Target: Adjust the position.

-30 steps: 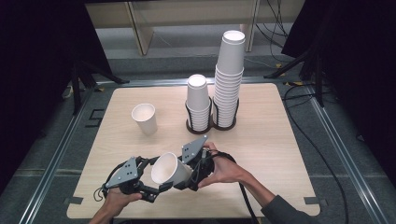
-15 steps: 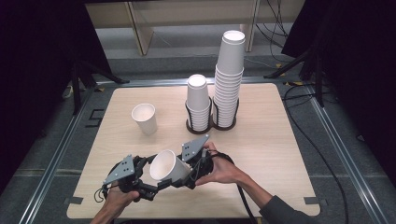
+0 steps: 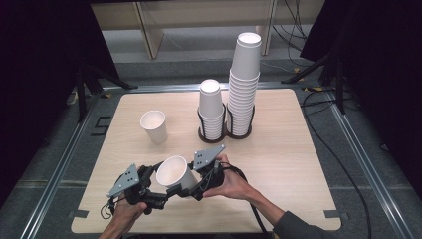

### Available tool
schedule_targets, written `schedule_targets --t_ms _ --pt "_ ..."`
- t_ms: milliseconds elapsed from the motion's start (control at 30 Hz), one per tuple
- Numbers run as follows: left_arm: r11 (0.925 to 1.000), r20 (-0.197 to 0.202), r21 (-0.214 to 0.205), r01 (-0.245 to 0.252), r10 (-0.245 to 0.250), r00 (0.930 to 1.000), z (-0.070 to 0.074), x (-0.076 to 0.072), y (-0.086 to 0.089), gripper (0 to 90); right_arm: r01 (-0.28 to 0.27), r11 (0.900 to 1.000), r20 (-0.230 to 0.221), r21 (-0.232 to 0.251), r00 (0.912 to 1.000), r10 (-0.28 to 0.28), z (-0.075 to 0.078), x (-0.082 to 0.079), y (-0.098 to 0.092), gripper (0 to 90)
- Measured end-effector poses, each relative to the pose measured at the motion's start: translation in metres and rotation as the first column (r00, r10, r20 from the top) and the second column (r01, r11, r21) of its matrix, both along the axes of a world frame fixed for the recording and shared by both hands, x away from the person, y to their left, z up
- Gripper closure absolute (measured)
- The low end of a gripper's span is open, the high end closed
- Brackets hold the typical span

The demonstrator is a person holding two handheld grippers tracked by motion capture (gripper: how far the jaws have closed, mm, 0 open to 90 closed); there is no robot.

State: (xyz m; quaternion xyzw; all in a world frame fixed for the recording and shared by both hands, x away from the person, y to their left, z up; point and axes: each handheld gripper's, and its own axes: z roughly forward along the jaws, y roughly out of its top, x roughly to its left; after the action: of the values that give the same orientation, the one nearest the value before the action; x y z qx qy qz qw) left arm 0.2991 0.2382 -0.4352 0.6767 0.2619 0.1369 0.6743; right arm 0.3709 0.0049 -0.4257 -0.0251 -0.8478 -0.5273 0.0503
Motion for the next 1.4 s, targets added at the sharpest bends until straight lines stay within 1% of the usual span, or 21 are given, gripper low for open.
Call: schedule_targets --t_ms 33,67,167,267,300,367,400,567,800,933,1033,1100,1133,1167,1200,1233,1267,1300,1333,1367,1400 --pt "1.0 0.003 -0.001 0.001 -0.001 1.0 0.0 0.0 0.0 8.2 -0.004 1.0 0.004 0.008 1.0 0.004 -0.001 0.0 0.001 20.1" --pt "1.0 0.007 0.005 0.002 -0.002 1.0 0.0 0.0 -0.001 8.7 0.009 0.9999 -0.019 0.008 0.9998 -0.009 -0.002 -0.001 0.001 20.0" --pt "1.0 0.009 0.006 -0.003 0.003 1.0 0.001 0.0 -0.001 9.3 0.007 0.9996 0.004 0.029 1.0 -0.007 -0.003 -0.001 0.003 19.9" --pt "1.0 0.009 0.007 -0.007 0.007 0.9999 0.001 0.0 -0.002 9.4 0.013 0.9994 -0.004 0.032 0.9999 -0.013 -0.003 -0.001 0.003 19.9" --pt "0.9999 0.012 0.013 -0.01 0.01 0.9999 0.001 0.0 -0.002 9.3 0.013 0.9995 -0.022 0.027 0.9997 -0.013 -0.003 -0.002 0.004 19.9" --pt "0.9998 0.015 0.018 -0.008 0.008 0.9999 0.0 -0.001 -0.003 9.2 0.015 0.9991 -0.002 0.04 0.9999 -0.015 -0.004 -0.002 0.006 19.9" --pt "0.9998 0.017 0.014 -0.011 0.011 0.9998 0.0 -0.001 -0.004 9.3 0.014 0.9994 -0.011 0.032 0.9999 -0.013 -0.004 -0.003 0.005 19.9" --pt "0.9996 0.026 0.022 -0.014 0.013 0.9996 0.001 -0.001 -0.004 10.5 0.018 0.9991 -0.019 0.038 0.9997 -0.017 -0.004 -0.003 0.007 19.7" --pt "0.9984 0.047 0.056 -0.009 0.006 0.9989 0.002 -0.002 -0.004 12.8 0.008 0.9987 -0.049 0.049 0.9988 -0.006 -0.008 -0.003 0.008 18.3" --pt "0.9981 0.058 0.049 -0.038 0.035 0.9977 0.005 -0.002 -0.002 13.2 0.029 0.9995 -0.043 0.016 0.9987 -0.028 -0.009 -0.001 0.004 15.9" --pt "0.9963 0.063 0.041 -0.075 0.072 0.9954 0.006 -0.001 0.003 13.3 0.052 0.9986 -0.043 0.0 0.9977 -0.052 -0.011 0.0 -0.002 15.8" --pt "0.9924 0.062 0.042 -0.115 0.113 0.9917 0.007 0.0 0.007 13.3 0.073 0.9973 -0.035 -0.013 0.9967 -0.073 -0.011 0.002 -0.008 16.0" --pt "0.9884 0.088 0.055 -0.142 0.136 0.9867 0.008 0.003 0.011 13.4 0.08 0.9967 -0.032 -0.015 0.9962 -0.081 -0.01 0.002 -0.01 16.4" --pt "0.9843 0.094 0.073 -0.161 0.154 0.9836 0.008 0.004 0.013 13.4 0.102 0.9947 -0.021 -0.017 0.9946 -0.102 -0.009 0.003 -0.014 17.0" --pt "0.9754 0.112 0.097 -0.198 0.187 0.976 0.008 0.006 0.017 13.4 0.115 0.9932 -0.012 -0.019 0.9933 -0.115 -0.008 0.003 -0.017 16.9" --pt "0.9688 0.115 0.107 -0.224 0.211 0.9706 0.007 0.008 0.019 13.4 0.138 0.99 -0.004 -0.03 0.9905 -0.138 -0.006 0.005 -0.024 17.0" --pt "0.9652 0.121 0.109 -0.238 0.225 0.967 0.007 0.009 0.021 13.4 0.145 0.9892 0.012 -0.016 0.9893 -0.145 -0.006 0.006 -0.027 17.4" --pt "0.9583 0.114 0.123 -0.258 0.244 0.963 0.006 0.011 0.023 13.4 0.154 0.9879 -0.004 -0.015 0.988 -0.154 -0.006 0.006 -0.03 17.6" --pt "0.9549 0.112 0.124 -0.27 0.257 0.96 0.006 0.012 0.025 13.3 0.165 0.986 0.002 -0.019 0.9862 -0.165 -0.005 0.006 -0.034 17.6" --pt "0.9481 0.122 0.131 -0.29 0.274 0.9538 0.005 0.014 0.027 13.3 0.168 0.9855 0.01 -0.025 0.9858 -0.168 -0.004 0.007 -0.037 17.7" --pt "0.9425 0.121 0.143 -0.302 0.286 0.9504 0.005 0.015 0.028 13.3 0.177 0.984 0.027 -0.022 0.984 -0.176 -0.003 0.007 -0.041 18.0"
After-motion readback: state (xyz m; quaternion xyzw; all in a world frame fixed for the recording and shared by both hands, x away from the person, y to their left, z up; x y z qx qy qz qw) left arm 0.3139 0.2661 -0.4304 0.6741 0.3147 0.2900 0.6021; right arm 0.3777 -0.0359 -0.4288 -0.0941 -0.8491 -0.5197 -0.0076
